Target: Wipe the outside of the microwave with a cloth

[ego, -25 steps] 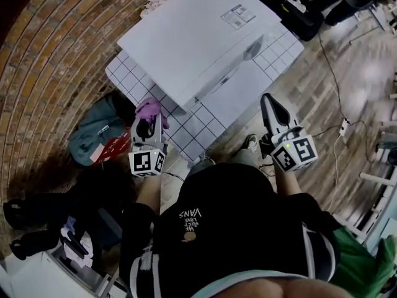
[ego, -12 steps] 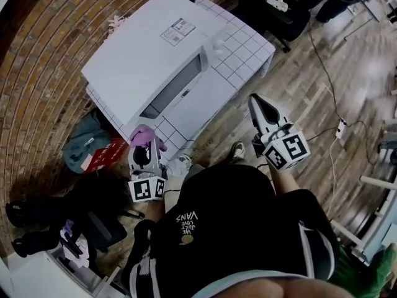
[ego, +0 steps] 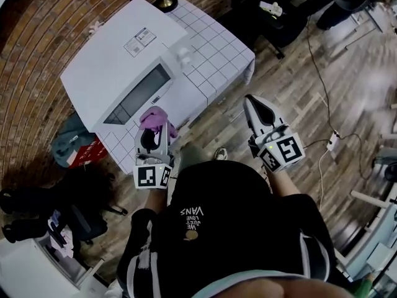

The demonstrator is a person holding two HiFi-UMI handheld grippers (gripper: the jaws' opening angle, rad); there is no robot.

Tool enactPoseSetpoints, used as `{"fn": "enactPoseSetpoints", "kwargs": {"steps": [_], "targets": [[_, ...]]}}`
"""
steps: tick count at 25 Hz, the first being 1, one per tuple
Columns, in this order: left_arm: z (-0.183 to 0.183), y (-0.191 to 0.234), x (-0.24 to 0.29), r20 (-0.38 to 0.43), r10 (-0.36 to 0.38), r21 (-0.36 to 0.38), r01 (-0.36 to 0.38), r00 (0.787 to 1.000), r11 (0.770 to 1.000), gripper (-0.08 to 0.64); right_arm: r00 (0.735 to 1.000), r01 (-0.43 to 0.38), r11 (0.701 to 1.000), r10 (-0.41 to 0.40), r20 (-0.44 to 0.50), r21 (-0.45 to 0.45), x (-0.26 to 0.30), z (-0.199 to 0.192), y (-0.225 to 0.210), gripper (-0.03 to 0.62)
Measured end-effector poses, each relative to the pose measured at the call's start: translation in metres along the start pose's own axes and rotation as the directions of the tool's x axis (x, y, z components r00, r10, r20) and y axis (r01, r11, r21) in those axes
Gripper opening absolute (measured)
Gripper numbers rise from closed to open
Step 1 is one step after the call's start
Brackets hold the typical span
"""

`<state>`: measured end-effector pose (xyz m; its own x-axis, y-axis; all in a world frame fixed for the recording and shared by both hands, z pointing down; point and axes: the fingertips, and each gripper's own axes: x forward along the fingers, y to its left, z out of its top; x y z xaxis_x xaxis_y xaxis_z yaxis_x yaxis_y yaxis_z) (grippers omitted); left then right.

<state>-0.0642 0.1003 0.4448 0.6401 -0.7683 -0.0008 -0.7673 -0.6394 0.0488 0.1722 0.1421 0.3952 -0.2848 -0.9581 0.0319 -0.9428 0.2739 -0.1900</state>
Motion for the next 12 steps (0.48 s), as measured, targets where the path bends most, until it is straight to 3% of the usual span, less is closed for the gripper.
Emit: {"fn": "enactPoseSetpoints", "kwargs": {"steps": [6,12], "targets": [[0.001,-0.025,0.053,-0.009,-0.045,-0.003,0.044,0.999,0.999,0.141,1.0,0.022,0.999,-0.023,0.018,0.03,0.007,0.001,-0.04,0.003],[-0.004,-0.035,0.114,0.007,-0.051,0.031,0.051,0.999,0.998,0.141,1.0,-0.006,1.0,0.006,0.01,0.021,0.049,0.003,-0.085,0.003]]}}
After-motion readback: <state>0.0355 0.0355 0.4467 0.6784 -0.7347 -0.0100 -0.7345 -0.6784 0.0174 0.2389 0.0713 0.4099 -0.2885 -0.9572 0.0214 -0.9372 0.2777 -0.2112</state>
